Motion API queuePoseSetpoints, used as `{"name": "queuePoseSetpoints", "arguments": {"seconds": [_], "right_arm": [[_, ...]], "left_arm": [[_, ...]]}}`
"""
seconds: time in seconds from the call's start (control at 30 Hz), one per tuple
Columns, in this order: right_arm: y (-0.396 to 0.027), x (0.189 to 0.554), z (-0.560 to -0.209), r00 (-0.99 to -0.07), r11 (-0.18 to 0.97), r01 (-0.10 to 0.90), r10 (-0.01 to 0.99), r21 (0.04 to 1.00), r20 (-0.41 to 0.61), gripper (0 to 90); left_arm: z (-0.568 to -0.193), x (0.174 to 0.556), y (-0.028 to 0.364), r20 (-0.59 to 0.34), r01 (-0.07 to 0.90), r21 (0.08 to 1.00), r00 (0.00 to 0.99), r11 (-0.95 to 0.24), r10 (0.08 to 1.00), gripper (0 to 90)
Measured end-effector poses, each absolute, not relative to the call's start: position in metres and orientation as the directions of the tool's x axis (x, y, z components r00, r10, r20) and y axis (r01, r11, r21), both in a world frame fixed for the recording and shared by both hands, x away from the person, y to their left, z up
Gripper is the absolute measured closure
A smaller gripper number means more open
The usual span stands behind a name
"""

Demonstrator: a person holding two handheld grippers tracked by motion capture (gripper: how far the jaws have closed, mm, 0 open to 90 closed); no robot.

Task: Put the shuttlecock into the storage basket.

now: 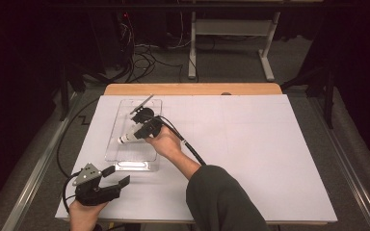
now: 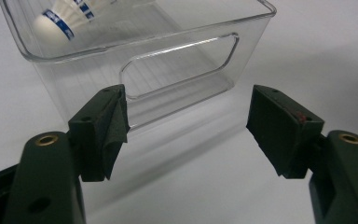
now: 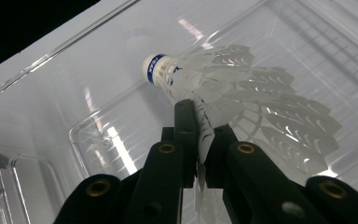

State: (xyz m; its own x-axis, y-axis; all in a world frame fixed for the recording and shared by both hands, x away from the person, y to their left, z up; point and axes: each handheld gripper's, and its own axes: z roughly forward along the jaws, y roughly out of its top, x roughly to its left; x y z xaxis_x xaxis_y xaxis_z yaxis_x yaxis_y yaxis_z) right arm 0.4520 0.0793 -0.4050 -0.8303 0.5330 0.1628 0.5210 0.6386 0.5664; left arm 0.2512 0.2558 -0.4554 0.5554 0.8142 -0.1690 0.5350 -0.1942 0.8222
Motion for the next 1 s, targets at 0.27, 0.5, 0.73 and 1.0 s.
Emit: {"name": "queuePoseSetpoints", "arguments": {"seconds": [0.27, 0.5, 0.73, 1.0], "right_arm": [[0.078, 0.454, -0.405, -0.832, 0.654, 0.519, 0.533, 0.550, 0.151, 75.9], [0.076, 0.453, -0.404, -0.832, 0.672, 0.521, 0.536, 0.525, 0.139, 70.9], [0.072, 0.454, -0.405, -0.829, 0.676, 0.531, 0.540, 0.511, 0.147, 68.5], [0.064, 0.456, -0.405, -0.814, 0.657, 0.553, 0.557, 0.513, 0.164, 67.2]], "left_arm": [[-0.455, 0.251, 0.256, -0.169, 0.534, 0.823, 0.557, -0.195, 0.813, 30.0], [-0.456, 0.251, 0.255, -0.167, 0.534, 0.822, 0.558, -0.198, 0.813, 30.0], [-0.456, 0.251, 0.255, -0.168, 0.534, 0.822, 0.558, -0.197, 0.812, 30.0], [-0.456, 0.251, 0.255, -0.168, 0.534, 0.822, 0.559, -0.198, 0.812, 30.0]]}}
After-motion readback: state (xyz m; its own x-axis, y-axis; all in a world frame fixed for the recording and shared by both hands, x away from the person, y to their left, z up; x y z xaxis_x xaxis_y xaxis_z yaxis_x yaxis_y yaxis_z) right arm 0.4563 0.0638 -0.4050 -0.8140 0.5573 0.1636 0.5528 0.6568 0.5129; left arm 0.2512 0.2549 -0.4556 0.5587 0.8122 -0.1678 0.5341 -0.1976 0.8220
